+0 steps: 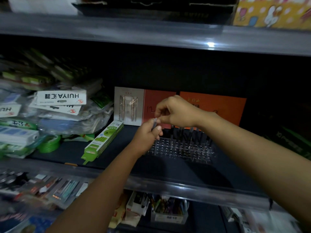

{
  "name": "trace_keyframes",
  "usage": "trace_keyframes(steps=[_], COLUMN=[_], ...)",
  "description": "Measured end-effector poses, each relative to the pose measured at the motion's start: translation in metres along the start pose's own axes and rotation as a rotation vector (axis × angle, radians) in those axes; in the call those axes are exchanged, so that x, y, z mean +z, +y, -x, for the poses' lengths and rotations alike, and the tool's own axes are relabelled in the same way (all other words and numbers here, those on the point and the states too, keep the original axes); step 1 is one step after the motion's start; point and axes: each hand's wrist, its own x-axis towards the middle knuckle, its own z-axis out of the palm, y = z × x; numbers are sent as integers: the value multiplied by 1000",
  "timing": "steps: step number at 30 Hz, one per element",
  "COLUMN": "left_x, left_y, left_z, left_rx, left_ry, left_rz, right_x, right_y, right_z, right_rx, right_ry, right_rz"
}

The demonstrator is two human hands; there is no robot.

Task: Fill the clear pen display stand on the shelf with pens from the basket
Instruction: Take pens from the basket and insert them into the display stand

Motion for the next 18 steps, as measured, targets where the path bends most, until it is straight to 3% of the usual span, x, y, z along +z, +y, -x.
trace_keyframes(steps=[9, 18], left_x=[-1, -11], left_y=[0, -25], left_z=[-2, 3], left_rx=[-10, -113], left_ry=[-2, -48], left_rz=[5, -15], right_x=[-6, -33], right_y=[-7, 2], right_z=[-4, -4], right_rx=[65, 261], right_ry=[-33, 215], right_rz=[-10, -167])
